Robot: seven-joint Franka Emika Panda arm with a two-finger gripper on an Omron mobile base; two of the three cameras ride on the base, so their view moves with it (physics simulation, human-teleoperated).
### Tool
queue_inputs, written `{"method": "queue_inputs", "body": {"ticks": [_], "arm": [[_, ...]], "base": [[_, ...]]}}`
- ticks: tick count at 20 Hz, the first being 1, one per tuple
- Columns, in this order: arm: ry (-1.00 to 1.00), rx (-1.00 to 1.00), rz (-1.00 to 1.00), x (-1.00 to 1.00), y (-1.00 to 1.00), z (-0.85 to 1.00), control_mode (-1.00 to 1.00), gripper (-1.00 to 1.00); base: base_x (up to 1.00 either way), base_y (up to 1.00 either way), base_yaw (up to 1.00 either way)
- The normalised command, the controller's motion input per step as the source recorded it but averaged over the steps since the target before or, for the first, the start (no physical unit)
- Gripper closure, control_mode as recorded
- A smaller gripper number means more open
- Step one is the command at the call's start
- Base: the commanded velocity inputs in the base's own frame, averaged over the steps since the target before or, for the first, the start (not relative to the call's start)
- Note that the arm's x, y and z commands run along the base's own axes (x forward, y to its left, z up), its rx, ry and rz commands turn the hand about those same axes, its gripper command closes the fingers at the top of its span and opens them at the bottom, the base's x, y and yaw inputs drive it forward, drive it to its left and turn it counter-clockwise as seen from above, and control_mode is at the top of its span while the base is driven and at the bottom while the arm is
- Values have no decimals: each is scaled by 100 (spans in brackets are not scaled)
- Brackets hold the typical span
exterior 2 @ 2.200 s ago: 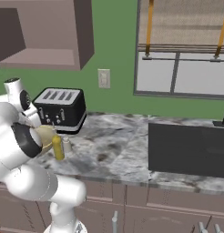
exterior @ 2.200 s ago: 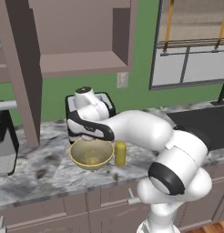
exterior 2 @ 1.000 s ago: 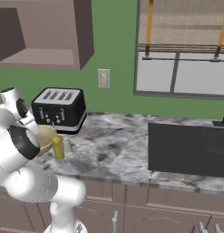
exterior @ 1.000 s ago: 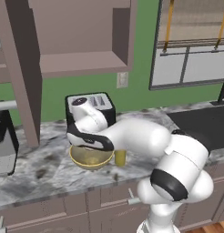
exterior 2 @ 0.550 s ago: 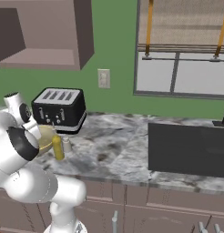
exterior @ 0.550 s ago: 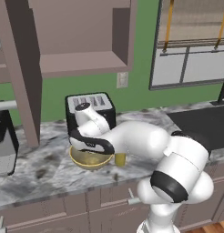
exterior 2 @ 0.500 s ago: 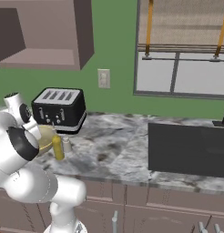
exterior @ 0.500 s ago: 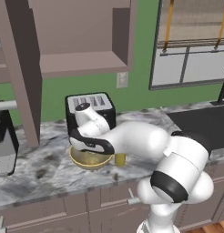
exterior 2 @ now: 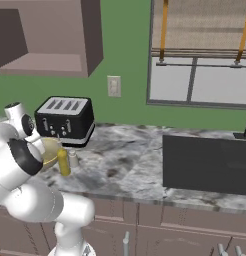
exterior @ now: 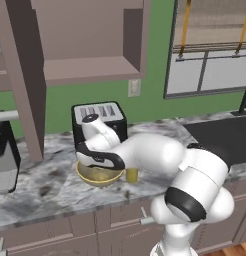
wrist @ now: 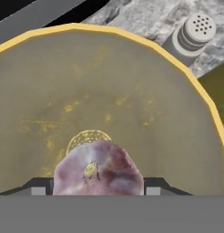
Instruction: Retrieve the bottle and the shaker from the cabinet and place them next to the mixing bowl on the counter. Then add garlic from the fridge to the mixing bowl.
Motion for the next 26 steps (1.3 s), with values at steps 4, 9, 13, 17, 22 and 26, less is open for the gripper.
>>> {"method": "queue_inputs", "body": {"ticks": [4,9,13,17,22,26], "arm": [[0,0,-6,16,22,0,-100,100],[0,0,-6,25,14,0,-100,100],[0,0,-6,29,6,-9,-100,100],[0,0,-3,24,1,-22,-100,100],[0,0,0,3,0,-47,-100,100],[0,0,0,0,0,-26,-100,100]], "base": [[0,0,0],[0,0,0],[0,0,0],[0,0,0],[0,0,0],[0,0,0]]}}
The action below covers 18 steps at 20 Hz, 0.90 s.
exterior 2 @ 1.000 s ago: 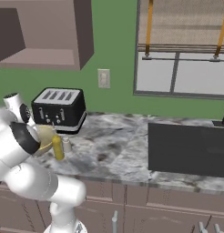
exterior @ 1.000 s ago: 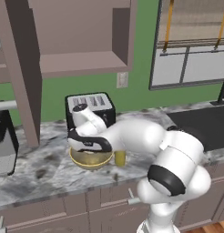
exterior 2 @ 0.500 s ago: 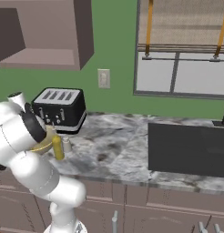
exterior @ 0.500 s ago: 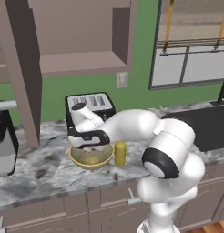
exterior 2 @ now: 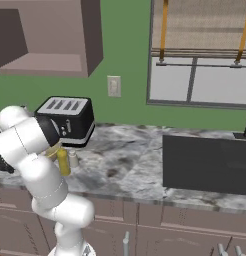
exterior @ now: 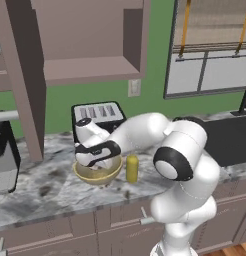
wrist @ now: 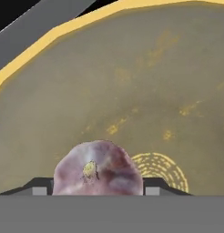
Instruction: Retrieve the bottle and the shaker from the cabinet and place them next to the mixing bowl on the counter. Then add garlic from the fridge to the mixing bowl.
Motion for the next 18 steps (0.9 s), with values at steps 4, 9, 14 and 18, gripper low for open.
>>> {"method": "queue_inputs", "body": {"ticks": [4,9,14,18], "arm": [[0,0,0,0,0,0,-100,100],[0,0,0,0,0,0,-100,-100],[0,0,0,0,0,2,-100,-100],[-4,0,0,0,-23,47,-100,-100]], "base": [[0,0,0],[0,0,0],[0,0,0],[0,0,0]]}}
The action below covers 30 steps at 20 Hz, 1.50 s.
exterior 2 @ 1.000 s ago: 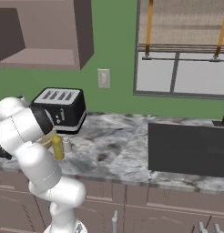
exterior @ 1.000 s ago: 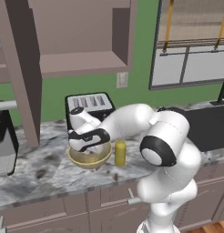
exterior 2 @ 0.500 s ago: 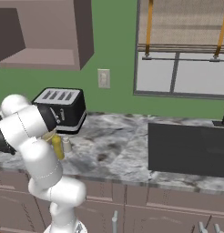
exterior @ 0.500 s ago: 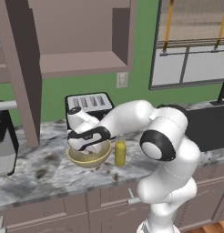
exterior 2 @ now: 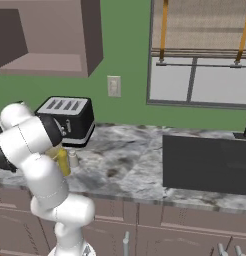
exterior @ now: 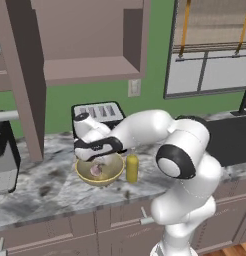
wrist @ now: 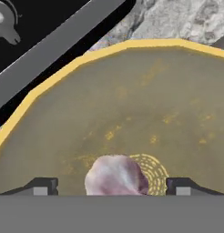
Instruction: Retrieve the bottle and the shaker from the cabinet and place them next to the mixing bowl on the counter. Then add garlic from the fridge to the mixing bowl.
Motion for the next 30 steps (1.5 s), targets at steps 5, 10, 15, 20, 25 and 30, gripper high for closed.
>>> {"method": "queue_inputs", "body": {"ticks": [5,10,15,20,25,30], "arm": [[-9,9,0,0,-37,81,-100,-100],[-4,14,4,-8,-62,92,-100,-100],[-8,12,23,-47,-49,91,-100,-100],[-28,8,39,-96,-45,93,-100,-100],[-40,12,34,-88,-52,92,-100,-100],[-49,6,30,-99,-56,51,-100,-100]], "base": [[0,0,0],[0,0,0],[0,0,0],[0,0,0],[0,0,0],[0,0,0]]}}
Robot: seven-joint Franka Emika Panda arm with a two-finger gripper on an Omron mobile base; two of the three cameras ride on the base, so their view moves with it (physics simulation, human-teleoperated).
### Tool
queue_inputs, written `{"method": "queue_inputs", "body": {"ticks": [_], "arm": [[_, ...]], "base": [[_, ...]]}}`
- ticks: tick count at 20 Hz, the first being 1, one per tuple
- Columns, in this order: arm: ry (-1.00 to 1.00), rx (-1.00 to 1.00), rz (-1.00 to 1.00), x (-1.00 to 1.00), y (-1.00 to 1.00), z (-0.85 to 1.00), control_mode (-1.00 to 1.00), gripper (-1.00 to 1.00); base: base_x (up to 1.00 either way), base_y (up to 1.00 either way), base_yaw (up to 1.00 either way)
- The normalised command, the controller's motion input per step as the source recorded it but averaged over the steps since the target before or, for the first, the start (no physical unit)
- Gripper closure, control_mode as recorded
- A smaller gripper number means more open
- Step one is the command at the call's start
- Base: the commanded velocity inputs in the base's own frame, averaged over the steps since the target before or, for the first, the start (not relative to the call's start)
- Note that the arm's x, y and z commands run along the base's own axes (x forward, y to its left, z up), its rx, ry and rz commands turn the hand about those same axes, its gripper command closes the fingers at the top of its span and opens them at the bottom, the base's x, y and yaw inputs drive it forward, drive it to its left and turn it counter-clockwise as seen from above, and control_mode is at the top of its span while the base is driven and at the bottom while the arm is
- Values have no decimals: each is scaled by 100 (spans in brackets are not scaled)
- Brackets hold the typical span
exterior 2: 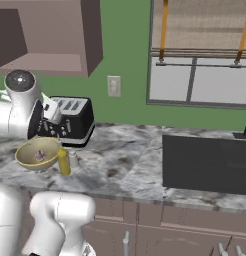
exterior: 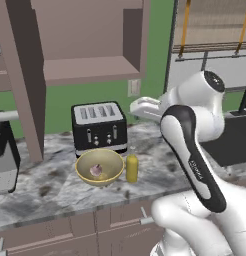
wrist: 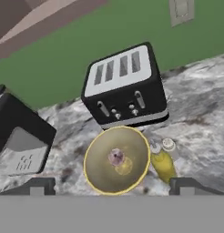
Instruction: Retrieve the bottle and the shaker from the cabinet and place them next to the mixing bowl on the counter. Then add garlic from the fridge to the mixing bowl.
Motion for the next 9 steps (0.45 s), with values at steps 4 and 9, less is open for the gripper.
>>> {"method": "queue_inputs", "body": {"ticks": [4,9], "arm": [[-44,0,20,-100,-56,34,-100,-100],[-36,-5,10,-100,-45,16,-100,-100]], "base": [[0,0,0],[0,0,0]]}}
